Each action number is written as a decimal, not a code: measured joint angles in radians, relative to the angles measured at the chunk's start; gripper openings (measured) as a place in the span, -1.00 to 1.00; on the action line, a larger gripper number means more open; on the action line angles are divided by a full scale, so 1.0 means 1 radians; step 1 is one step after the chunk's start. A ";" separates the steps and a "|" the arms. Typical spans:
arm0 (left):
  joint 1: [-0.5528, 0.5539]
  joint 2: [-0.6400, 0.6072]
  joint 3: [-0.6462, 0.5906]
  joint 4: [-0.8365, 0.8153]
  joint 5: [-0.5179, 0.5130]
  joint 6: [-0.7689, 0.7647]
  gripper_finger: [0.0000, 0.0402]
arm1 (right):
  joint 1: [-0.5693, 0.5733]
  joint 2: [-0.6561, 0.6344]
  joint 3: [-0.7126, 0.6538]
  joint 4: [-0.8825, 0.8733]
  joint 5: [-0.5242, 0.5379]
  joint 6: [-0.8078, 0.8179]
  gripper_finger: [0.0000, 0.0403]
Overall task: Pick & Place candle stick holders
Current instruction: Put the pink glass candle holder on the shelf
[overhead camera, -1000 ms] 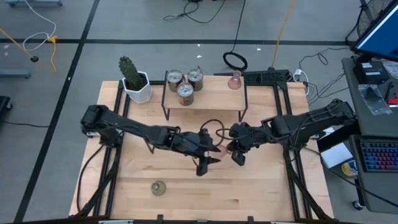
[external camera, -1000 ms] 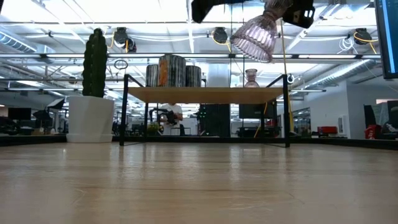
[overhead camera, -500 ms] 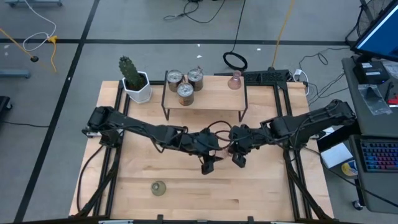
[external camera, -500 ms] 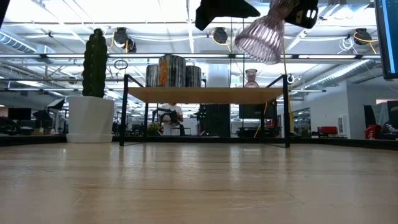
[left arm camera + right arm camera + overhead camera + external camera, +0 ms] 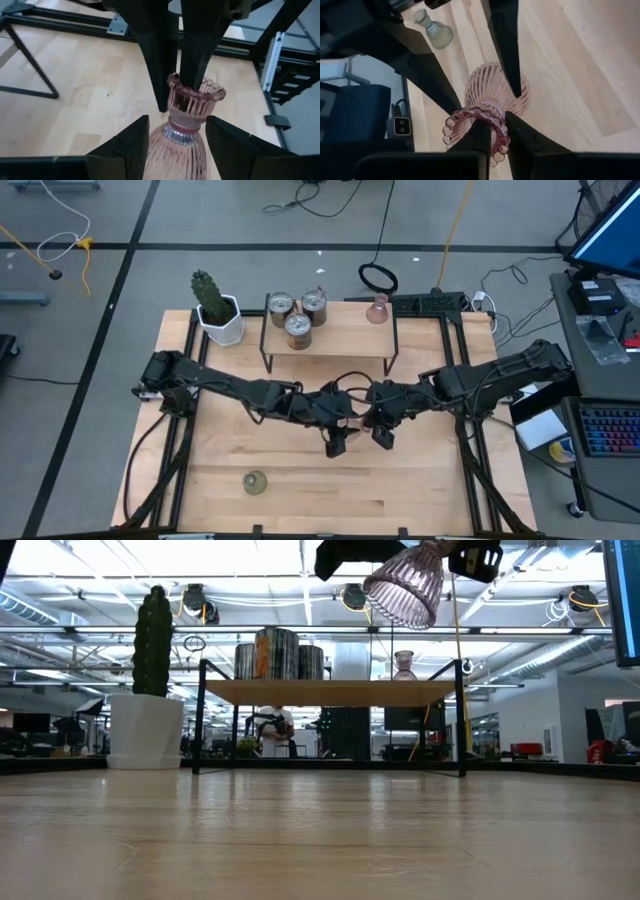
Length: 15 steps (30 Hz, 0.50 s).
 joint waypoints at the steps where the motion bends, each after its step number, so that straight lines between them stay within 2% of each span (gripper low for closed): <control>1: 0.003 0.000 0.000 0.010 0.012 0.000 -0.03 | 0.000 0.001 0.000 0.000 0.000 -0.005 -0.88; 7: 0.005 0.018 0.000 0.044 0.081 0.003 -0.02 | -0.001 0.035 0.000 0.034 -0.031 -0.019 -0.88; 15: 0.000 0.060 0.001 0.024 0.094 -0.052 -0.02 | -0.007 0.064 -0.002 0.043 -0.057 -0.014 -0.88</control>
